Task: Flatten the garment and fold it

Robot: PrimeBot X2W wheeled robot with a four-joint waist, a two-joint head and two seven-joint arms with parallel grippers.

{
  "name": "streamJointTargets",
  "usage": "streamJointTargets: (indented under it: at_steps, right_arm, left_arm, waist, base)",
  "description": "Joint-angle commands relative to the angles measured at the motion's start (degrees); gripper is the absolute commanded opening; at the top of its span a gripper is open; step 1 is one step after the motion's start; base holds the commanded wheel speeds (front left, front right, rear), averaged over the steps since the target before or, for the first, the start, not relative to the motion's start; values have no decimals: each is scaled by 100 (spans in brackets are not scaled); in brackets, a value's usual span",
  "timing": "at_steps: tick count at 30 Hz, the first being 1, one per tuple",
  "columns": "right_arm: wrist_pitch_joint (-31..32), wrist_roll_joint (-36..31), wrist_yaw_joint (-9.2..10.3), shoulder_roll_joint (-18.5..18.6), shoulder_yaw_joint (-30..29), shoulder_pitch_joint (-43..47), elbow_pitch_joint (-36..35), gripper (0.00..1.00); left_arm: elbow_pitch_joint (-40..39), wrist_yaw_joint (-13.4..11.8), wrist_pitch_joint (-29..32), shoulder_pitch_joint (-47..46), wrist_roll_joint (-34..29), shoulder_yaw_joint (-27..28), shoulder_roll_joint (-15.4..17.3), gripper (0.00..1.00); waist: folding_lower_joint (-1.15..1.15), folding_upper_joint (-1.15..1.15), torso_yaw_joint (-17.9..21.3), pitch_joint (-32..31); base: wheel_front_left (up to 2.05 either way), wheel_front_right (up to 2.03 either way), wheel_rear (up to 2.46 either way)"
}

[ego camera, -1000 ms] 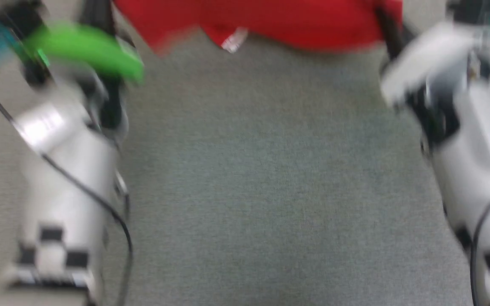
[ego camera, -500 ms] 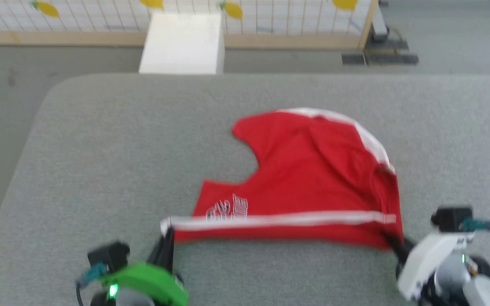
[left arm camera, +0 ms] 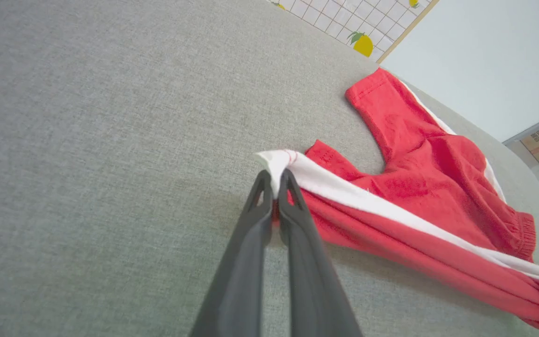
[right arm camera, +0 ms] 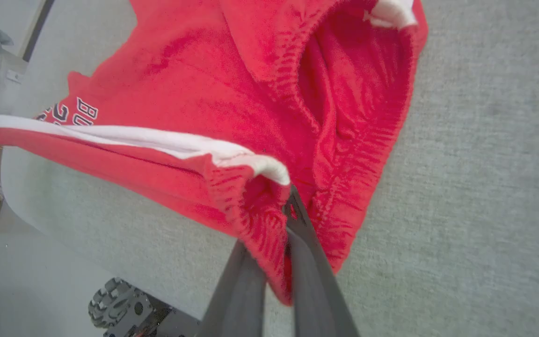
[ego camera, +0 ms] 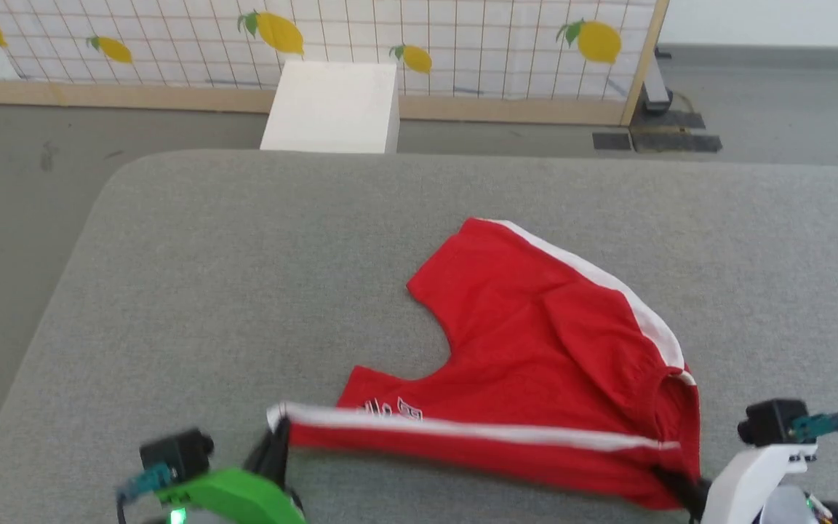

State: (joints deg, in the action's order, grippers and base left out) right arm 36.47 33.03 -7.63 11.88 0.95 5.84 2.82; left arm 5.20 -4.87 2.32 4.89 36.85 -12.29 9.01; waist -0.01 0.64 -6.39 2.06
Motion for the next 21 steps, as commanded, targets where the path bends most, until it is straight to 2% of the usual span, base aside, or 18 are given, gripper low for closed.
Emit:
streamJointTargets:
  at_steps: [1, 3, 4, 7, 15, 21]
  right_arm:
    - [-27, -112, 14, -83, -179, -86, -75, 0]
    - [-27, -226, 14, -225, -298, -193, -160, 0]
    - [-9, -329, 14, -424, -430, -410, -245, 0]
    - [-20, -421, 14, -551, -533, -717, -310, 0]
    - [-59, -517, 14, -758, -745, -1444, -300, 0]
    - [-38, -504, 14, -830, -582, -1719, -242, 0]
  left_arm:
    - [-72, -14, -111, -297, -43, 107, 102, 0]
    - [-102, 35, -185, -642, -53, 112, 65, 0]
    - [43, 151, -214, -1274, -114, 48, 39, 0]
    - [408, 309, -190, -2061, -169, -38, 12, 0]
    - [1711, 701, -188, -3929, -366, -298, -94, 0]
    - [2621, 883, -169, -5002, -523, -516, -182, 0]
  waist:
    - [1, -64, 80, 127]
    - [1, -64, 113, 216]
    - [1, -64, 194, 406]
    - [1, -64, 335, 680]
    - [1, -64, 764, 1480]
    - [1, -64, 1157, 1983]
  base:
    - [0, 0, 0]
    - [0, 0, 0]
    - [0, 0, 0]
    - [0, 0, 0]
    - [0, 0, 0]
    - [0, 0, 0]
